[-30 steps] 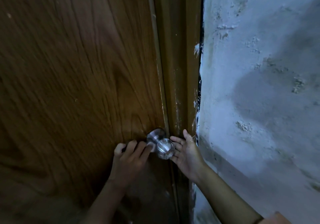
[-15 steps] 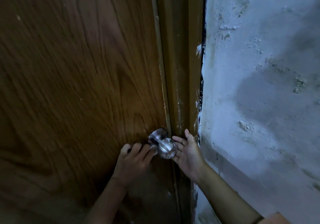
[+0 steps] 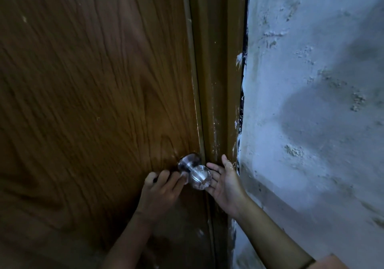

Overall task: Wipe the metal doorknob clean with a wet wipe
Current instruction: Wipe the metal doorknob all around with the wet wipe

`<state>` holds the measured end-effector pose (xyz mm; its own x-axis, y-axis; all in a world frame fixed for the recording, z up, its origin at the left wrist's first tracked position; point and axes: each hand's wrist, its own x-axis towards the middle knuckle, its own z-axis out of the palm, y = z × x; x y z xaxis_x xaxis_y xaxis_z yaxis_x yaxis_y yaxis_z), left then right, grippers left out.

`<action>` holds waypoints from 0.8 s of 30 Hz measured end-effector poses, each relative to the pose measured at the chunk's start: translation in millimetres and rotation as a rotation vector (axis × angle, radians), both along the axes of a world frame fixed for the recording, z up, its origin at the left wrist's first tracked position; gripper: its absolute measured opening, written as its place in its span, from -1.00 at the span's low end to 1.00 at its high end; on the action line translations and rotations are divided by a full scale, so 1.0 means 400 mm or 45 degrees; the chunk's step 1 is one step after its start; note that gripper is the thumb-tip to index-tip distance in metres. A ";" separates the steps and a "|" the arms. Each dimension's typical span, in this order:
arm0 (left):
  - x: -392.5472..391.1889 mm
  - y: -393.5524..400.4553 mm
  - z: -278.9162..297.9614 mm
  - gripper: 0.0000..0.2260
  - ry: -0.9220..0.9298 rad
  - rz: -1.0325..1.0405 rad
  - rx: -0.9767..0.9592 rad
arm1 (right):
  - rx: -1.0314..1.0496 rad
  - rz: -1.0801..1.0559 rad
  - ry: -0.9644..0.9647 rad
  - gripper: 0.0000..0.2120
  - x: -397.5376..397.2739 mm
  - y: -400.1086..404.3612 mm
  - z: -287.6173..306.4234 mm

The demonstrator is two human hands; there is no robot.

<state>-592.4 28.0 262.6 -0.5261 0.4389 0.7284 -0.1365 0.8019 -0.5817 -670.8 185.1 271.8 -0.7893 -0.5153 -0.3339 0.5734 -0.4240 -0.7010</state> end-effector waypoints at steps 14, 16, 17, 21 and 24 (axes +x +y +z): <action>0.061 0.013 -0.035 -0.85 -0.068 0.050 0.243 | 0.148 0.086 0.031 -0.77 0.062 -0.003 -0.084; 0.061 0.035 -0.031 -0.91 -0.101 0.008 0.317 | 0.094 0.195 0.016 -0.74 0.082 -0.014 -0.100; 0.061 0.045 -0.032 -0.92 -0.148 -0.005 0.339 | 0.038 0.239 0.009 -0.74 0.089 -0.018 -0.102; 0.067 0.059 -0.039 -0.77 -0.369 0.090 0.399 | -0.089 0.254 0.013 -0.75 0.097 -0.022 -0.105; 0.074 0.052 -0.029 -0.80 -0.401 0.092 0.353 | -0.103 0.204 0.036 -0.77 0.099 -0.024 -0.122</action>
<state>-562.6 48.7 251.0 -0.7638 0.2026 0.6129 -0.0483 0.9289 -0.3673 -631.3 175.4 222.9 -0.7034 -0.6595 -0.2650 0.6187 -0.3845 -0.6851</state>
